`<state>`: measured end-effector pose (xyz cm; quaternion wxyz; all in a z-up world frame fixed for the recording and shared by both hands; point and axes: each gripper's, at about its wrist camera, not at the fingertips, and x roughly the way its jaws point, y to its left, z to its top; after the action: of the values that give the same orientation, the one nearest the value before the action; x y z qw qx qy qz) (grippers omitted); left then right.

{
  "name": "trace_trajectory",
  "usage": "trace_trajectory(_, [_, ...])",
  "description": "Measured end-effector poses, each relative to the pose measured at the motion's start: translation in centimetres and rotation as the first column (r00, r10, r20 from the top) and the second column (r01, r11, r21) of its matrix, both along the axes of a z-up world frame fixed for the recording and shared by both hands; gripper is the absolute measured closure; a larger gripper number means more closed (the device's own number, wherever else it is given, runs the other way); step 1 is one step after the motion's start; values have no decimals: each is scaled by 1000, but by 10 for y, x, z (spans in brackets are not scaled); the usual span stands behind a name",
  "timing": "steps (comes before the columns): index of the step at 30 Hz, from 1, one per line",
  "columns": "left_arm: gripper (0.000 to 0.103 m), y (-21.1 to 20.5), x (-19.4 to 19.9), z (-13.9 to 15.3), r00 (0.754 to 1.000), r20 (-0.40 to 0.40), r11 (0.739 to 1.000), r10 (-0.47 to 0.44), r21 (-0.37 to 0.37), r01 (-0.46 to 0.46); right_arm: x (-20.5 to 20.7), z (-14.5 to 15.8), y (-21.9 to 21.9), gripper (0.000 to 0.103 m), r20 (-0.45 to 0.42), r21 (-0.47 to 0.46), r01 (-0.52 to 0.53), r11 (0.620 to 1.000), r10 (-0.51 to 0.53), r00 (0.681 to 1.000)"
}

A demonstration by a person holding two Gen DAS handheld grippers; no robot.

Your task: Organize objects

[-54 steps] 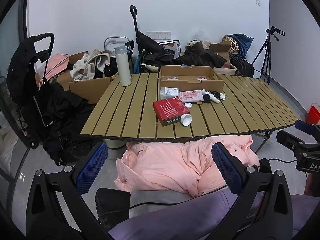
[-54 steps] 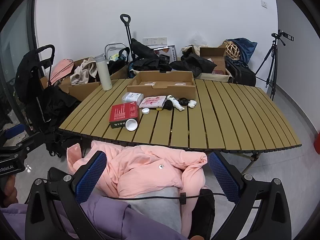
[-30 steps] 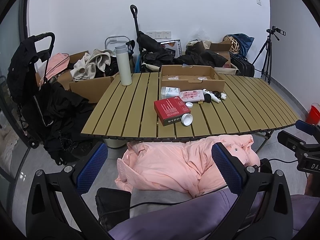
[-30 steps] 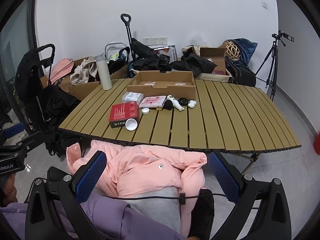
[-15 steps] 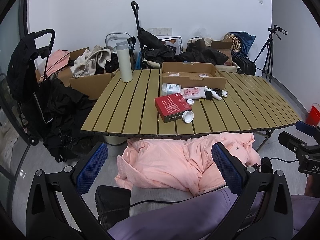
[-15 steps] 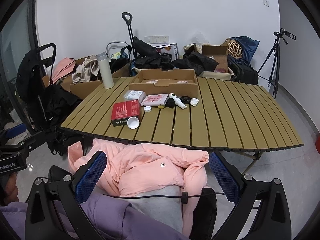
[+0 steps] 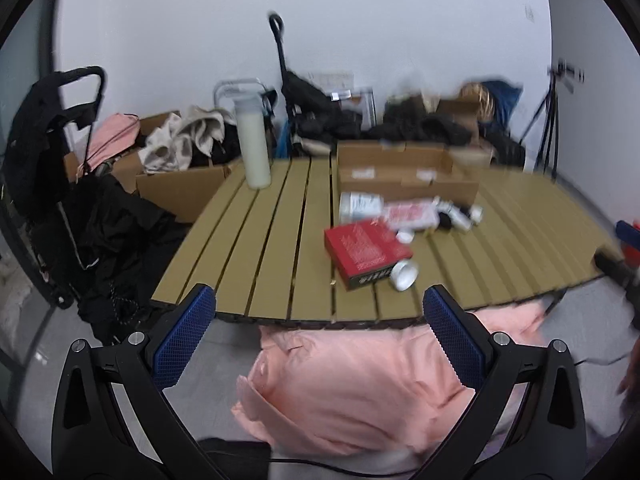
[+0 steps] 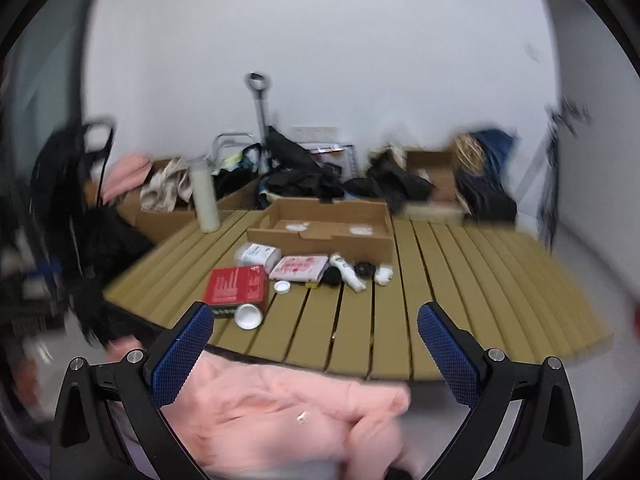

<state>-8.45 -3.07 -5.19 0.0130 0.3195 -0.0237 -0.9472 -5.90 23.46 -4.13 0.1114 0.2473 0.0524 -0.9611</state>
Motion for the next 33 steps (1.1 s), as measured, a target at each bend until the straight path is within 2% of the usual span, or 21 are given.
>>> trace_trajectory(1, [0, 1, -16, -12, 998, 59, 999, -20, -26, 22, -26, -23, -11, 0, 171, 97, -68, 993, 51, 984])
trace_trajectory(2, [0, 2, -27, -21, 995, 92, 999, -29, -38, 33, -41, -36, -16, 0, 256, 122, -81, 989, 48, 966])
trace_trajectory(3, [0, 1, -34, -28, 995, 96, 999, -36, -33, 39, -53, -48, -18, 0, 295, 128, -68, 989, 28, 955])
trace_trajectory(5, [0, -2, -50, -44, 995, 92, 999, -33, -10, 34, -72, -66, -27, 0, 277, 111, -53, 992, 21, 961])
trace_trajectory(9, [1, -2, -79, -62, 990, 105, 992, -99, 84, 90, -115, -86, -57, 13, 307, 42, -197, 980, 175, 935])
trace_trajectory(13, [1, 6, -108, -78, 987, 89, 989, -133, 76, 126, -166, -108, -91, 39, 366, 10, -254, 967, 232, 901])
trace_trajectory(14, [2, 4, -120, -86, 985, 110, 988, -130, 98, 120, -176, -115, -94, 42, 382, -1, -255, 967, 236, 893])
trace_trajectory(15, [3, 3, -130, -91, 982, 137, 986, -129, 124, 113, -185, -121, -97, 50, 398, -13, -251, 968, 235, 887])
trace_trajectory(17, [4, -3, -151, -102, 975, 181, 979, -125, 181, 92, -200, -134, -102, 56, 430, -30, -243, 970, 232, 872])
trace_trajectory(20, [4, -5, -170, -109, 974, 199, 976, -108, 209, 66, -208, -149, -99, 84, 474, -72, -257, 964, 260, 841])
trace_trajectory(21, [4, -4, -175, -111, 972, 207, 975, -111, 213, 66, -207, -150, -98, 93, 474, -83, -256, 963, 265, 840])
trace_trajectory(25, [4, 3, -179, -114, 971, 215, 982, -101, 178, 62, -205, -144, -76, 96, 447, -90, -198, 976, 218, 867])
trace_trajectory(30, [2, 18, -165, -92, 982, 132, 981, -138, 152, 118, -213, -140, -52, 97, 446, -102, -109, 989, 143, 883])
trace_trajectory(33, [2, 30, -168, -98, 971, 170, 980, -166, 136, 144, -216, -138, -45, 97, 491, -174, -113, 978, 186, 851])
